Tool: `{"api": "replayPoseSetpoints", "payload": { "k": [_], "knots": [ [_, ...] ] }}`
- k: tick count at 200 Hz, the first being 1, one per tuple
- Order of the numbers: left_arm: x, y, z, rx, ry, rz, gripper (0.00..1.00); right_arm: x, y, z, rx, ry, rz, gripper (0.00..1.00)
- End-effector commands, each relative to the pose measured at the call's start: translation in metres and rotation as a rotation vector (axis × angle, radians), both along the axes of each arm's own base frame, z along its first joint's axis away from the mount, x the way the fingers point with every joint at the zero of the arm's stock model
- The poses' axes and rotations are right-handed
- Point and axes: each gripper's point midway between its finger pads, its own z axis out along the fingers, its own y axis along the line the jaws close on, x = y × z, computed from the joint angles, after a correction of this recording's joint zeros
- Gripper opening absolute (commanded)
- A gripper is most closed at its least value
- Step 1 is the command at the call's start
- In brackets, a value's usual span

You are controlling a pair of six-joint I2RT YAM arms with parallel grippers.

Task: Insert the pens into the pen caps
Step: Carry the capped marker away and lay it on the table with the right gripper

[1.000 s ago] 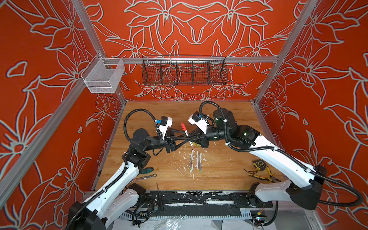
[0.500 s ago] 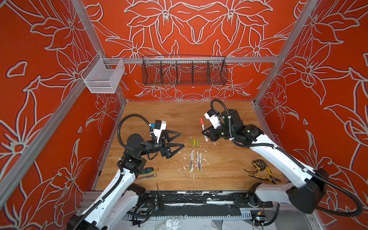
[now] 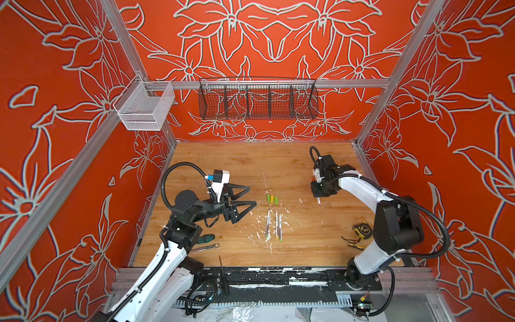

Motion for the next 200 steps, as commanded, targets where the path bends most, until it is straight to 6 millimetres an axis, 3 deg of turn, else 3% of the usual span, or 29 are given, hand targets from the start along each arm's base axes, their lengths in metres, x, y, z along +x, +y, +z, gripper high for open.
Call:
{"api": "replayPoseSetpoints", "payload": {
  "k": [1, 31, 63, 94, 151, 200],
  "knots": [
    [0.0, 0.003, -0.004, 0.009, -0.001, 0.017, 0.97, 0.008, -0.027, -0.011, -0.13, 0.05, 0.023, 0.0],
    [0.001, 0.002, -0.005, 0.01, 0.008, 0.016, 0.97, 0.023, -0.045, -0.033, -0.193, 0.106, 0.049, 0.0],
    [0.001, 0.003, -0.006, 0.012, 0.011, 0.02, 0.97, 0.033, -0.05, -0.043, -0.206, 0.115, 0.045, 0.0],
    [0.001, 0.003, -0.008, 0.016, 0.016, 0.023, 0.97, 0.037, -0.05, -0.047, -0.208, 0.125, 0.045, 0.15],
    [0.004, 0.002, -0.01, 0.013, 0.021, 0.021, 0.97, 0.041, -0.05, -0.034, -0.211, 0.105, 0.041, 0.4],
    [0.005, 0.003, -0.011, 0.018, 0.025, 0.035, 0.97, 0.044, -0.041, 0.006, -0.169, 0.034, 0.046, 0.55]
  ]
}}
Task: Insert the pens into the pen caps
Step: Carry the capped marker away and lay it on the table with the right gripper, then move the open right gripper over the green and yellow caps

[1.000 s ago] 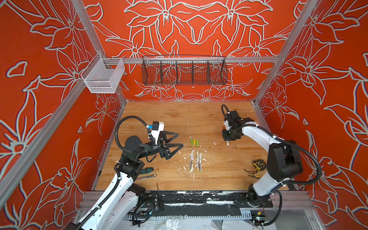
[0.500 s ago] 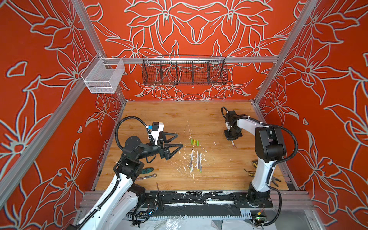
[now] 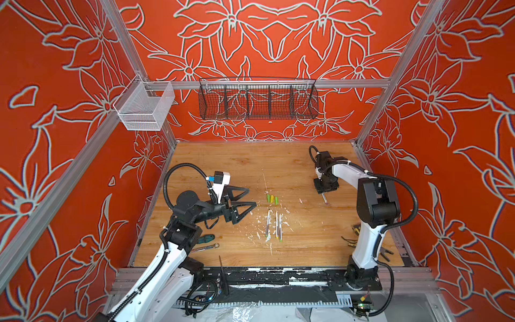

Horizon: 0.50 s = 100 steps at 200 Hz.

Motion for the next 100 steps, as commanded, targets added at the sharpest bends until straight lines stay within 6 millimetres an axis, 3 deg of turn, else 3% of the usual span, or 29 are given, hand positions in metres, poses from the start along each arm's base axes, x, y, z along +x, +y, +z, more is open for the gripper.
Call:
{"api": "replayPoseSetpoints", "payload": {
  "k": [1, 43, 84, 100],
  "knots": [
    [0.001, 0.002, 0.002, 0.002, -0.018, 0.014, 0.97, -0.003, 0.005, 0.035, 0.018, -0.043, 0.011, 0.55],
    [0.004, 0.003, -0.002, 0.015, 0.02, 0.03, 0.97, -0.022, 0.037, 0.064, 0.124, -0.106, 0.037, 0.62],
    [0.01, 0.012, -0.012, 0.093, 0.107, 0.116, 0.97, -0.06, 0.096, 0.075, 0.177, -0.153, 0.124, 0.64],
    [0.012, 0.016, -0.017, 0.123, 0.138, 0.148, 0.97, -0.076, 0.121, 0.073, 0.212, -0.157, 0.15, 0.71]
  ]
}}
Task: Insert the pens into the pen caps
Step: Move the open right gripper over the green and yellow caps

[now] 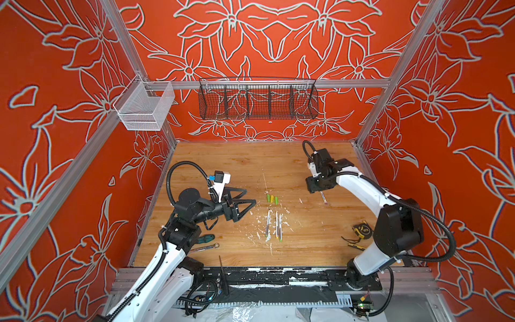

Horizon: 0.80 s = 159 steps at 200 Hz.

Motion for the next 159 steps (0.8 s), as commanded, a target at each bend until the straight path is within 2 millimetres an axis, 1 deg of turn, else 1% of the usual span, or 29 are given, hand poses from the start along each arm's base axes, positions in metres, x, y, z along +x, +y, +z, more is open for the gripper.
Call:
{"api": "replayPoseSetpoints", "payload": {
  "k": [1, 8, 25, 34, 53, 85, 105, 148, 159],
  "knots": [
    [0.002, 0.009, -0.004, 0.062, 0.034, 0.065, 0.97, -0.029, 0.032, -0.008, 0.058, 0.032, 0.007, 0.71],
    [0.003, 0.012, -0.007, 0.084, 0.051, 0.086, 0.97, -0.035, 0.041, -0.008, 0.078, 0.027, 0.012, 0.72],
    [0.005, 0.019, -0.016, 0.145, 0.09, 0.127, 0.97, -0.053, 0.061, -0.014, 0.133, 0.029, 0.017, 0.75],
    [0.006, 0.023, -0.022, 0.183, 0.111, 0.15, 0.97, -0.061, 0.074, -0.018, 0.173, 0.035, 0.03, 0.75],
    [0.008, 0.029, -0.033, 0.256, 0.151, 0.181, 0.97, -0.077, 0.091, -0.03, 0.208, 0.045, 0.026, 0.74],
    [0.013, 0.033, -0.046, 0.308, 0.187, 0.203, 0.97, -0.093, 0.107, -0.047, 0.212, 0.06, 0.019, 0.68],
    [0.014, 0.032, -0.046, 0.3, 0.188, 0.2, 0.97, -0.1, 0.113, -0.057, 0.211, 0.073, 0.016, 0.63],
    [0.012, 0.033, -0.046, 0.302, 0.18, 0.204, 0.97, -0.108, 0.121, -0.072, 0.218, 0.097, 0.013, 0.46],
    [0.012, 0.033, -0.046, 0.3, 0.183, 0.204, 0.97, -0.11, 0.123, -0.077, 0.21, 0.108, 0.019, 0.44]
  ]
}}
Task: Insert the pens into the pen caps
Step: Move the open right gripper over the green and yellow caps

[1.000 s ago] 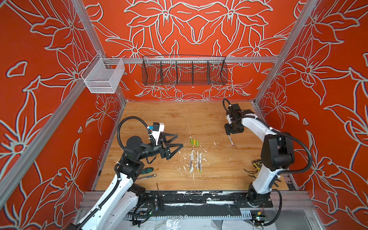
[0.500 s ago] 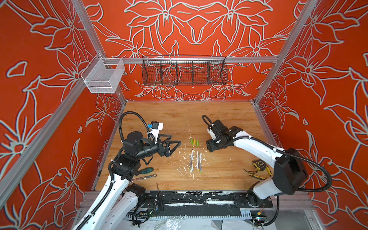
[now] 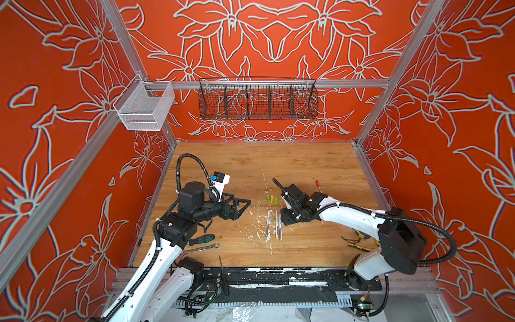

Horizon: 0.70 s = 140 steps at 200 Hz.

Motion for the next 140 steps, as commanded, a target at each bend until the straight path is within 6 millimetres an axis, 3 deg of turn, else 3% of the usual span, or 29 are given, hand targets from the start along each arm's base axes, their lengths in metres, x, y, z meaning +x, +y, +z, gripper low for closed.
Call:
{"api": "replayPoseSetpoints", "payload": {
  "k": [1, 65, 140],
  "knots": [
    [-0.002, 0.002, 0.002, 0.01, -0.013, 0.0, 0.97, -0.004, 0.003, -0.014, -0.006, 0.026, -0.025, 0.44],
    [-0.005, 0.003, 0.003, 0.007, -0.019, 0.002, 0.97, -0.008, 0.012, -0.037, -0.059, 0.056, -0.008, 0.4],
    [-0.004, 0.002, 0.005, 0.002, -0.025, -0.003, 0.97, -0.009, 0.01, -0.045, -0.108, 0.069, -0.002, 0.28]
  ]
}}
